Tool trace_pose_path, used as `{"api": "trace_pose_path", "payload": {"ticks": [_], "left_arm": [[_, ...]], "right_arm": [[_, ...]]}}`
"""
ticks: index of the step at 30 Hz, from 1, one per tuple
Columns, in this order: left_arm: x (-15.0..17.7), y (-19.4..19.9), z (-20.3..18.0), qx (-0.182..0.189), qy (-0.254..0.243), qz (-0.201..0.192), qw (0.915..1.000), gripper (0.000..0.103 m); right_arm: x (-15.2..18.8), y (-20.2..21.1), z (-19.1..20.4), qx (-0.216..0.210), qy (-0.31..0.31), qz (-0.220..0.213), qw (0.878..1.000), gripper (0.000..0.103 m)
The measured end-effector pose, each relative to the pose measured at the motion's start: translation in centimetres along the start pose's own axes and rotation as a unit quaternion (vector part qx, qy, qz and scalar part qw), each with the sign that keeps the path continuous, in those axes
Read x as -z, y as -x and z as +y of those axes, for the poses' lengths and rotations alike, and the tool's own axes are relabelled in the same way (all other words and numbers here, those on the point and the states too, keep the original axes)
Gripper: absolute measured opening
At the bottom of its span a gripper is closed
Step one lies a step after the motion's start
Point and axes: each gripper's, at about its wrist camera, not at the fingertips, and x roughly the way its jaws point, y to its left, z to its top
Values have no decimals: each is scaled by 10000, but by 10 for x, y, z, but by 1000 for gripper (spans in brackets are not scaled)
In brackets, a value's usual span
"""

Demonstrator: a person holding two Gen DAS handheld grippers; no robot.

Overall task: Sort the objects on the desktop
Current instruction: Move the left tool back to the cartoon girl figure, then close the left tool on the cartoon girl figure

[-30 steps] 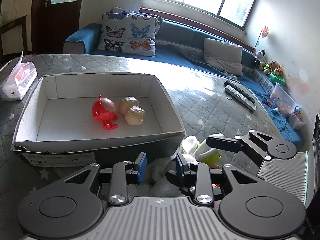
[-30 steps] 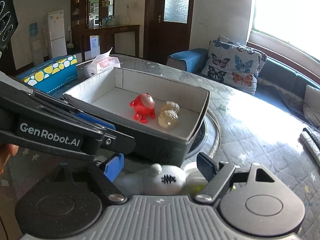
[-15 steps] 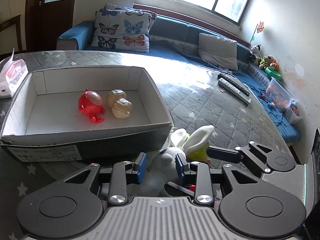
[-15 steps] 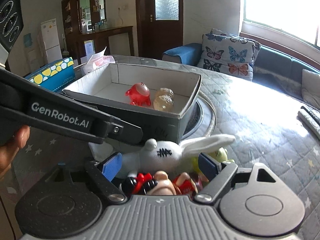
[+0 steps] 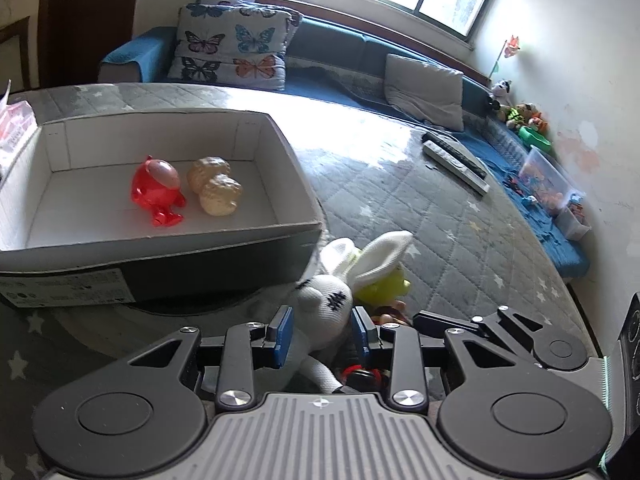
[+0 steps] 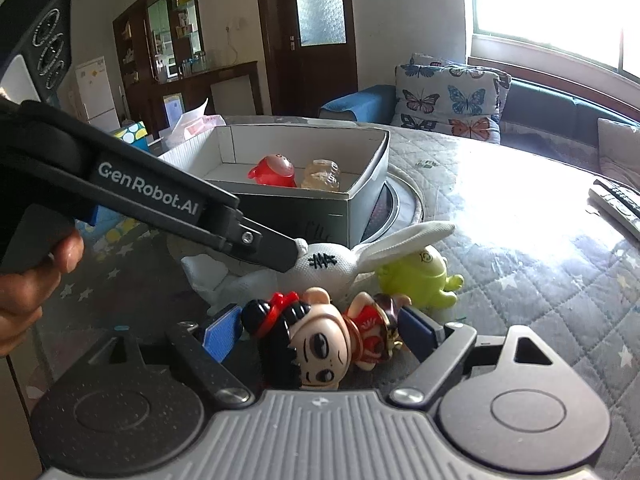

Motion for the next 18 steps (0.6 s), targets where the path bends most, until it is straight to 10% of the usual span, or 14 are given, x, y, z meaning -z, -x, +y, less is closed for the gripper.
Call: {"api": "trace_pose_path", "payload": {"ticks": [18], "left_arm": [[9, -17, -17, 370, -387, 425, 9977, 37]], "right_arm": [[15, -7, -16, -262, -302, 60, 9992, 94]]}}
